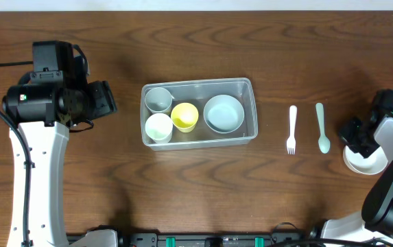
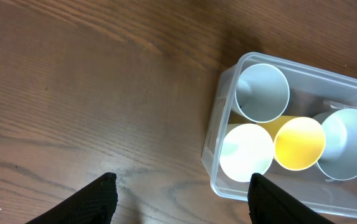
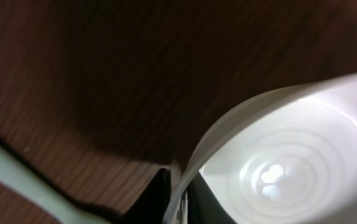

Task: Pack container
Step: 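Release bowl and grasp second white bowl with right gripper, then lower second white bowl onto first bowl in container, then move right gripper to the yellow bowl and grasp its rim, then carry yellow bowl with right gripper onto white bowls in container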

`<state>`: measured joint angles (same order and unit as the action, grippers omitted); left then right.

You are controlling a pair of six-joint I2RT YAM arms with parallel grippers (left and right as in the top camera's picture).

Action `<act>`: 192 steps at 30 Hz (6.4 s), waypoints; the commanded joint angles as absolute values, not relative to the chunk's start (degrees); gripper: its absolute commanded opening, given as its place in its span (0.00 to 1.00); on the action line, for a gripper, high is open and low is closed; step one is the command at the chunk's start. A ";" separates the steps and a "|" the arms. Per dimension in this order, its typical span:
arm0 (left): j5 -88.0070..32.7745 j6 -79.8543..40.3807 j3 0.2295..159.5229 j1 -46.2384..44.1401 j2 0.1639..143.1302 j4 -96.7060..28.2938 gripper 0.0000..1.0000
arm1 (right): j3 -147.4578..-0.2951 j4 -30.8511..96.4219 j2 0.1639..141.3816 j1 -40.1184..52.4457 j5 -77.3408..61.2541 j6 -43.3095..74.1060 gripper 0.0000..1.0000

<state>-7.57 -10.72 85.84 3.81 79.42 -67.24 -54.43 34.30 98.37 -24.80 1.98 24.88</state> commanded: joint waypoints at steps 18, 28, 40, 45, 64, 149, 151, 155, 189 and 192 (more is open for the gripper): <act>-8.16 -11.05 85.56 4.05 79.42 -67.46 0.68 | -65.19 38.06 77.32 4.25 -13.17 -5.61 0.01; -8.16 -11.07 85.56 4.05 79.42 -67.88 0.68 | -68.95 41.01 79.02 30.83 -6.52 -20.16 0.01; -8.16 -11.05 85.56 4.05 79.42 -68.10 0.68 | -68.95 36.23 89.06 35.92 -4.99 -25.41 0.01; -8.16 -11.07 85.56 4.05 79.42 -68.07 0.68 | -68.95 35.38 93.34 35.92 -6.96 -26.46 0.01; -8.16 -11.05 85.56 4.05 79.42 -68.10 0.68 | -68.95 33.30 96.73 35.53 -6.31 -26.41 0.50; -8.14 -11.03 85.56 4.05 79.42 -68.79 0.68 | -78.72 34.76 96.71 -19.88 -10.39 0.25 0.01; -8.14 -11.03 85.56 4.05 79.42 -68.79 0.68 | -80.84 36.97 93.36 -15.81 -12.19 -1.98 0.01; -8.14 -11.03 85.56 4.05 79.42 -68.90 0.68 | -84.82 41.56 89.10 -4.62 -12.64 -7.05 0.01; -8.12 -11.00 85.56 4.05 79.42 -68.97 0.68 | -86.17 49.56 109.32 36.03 -11.25 -18.26 0.02; -8.12 -11.03 85.56 4.05 79.42 -68.97 0.68 | -86.17 49.63 109.32 35.81 -10.50 -18.26 0.09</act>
<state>-7.60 -10.72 85.84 3.81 79.42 -68.77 -86.15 49.63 109.03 36.12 -11.31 -17.45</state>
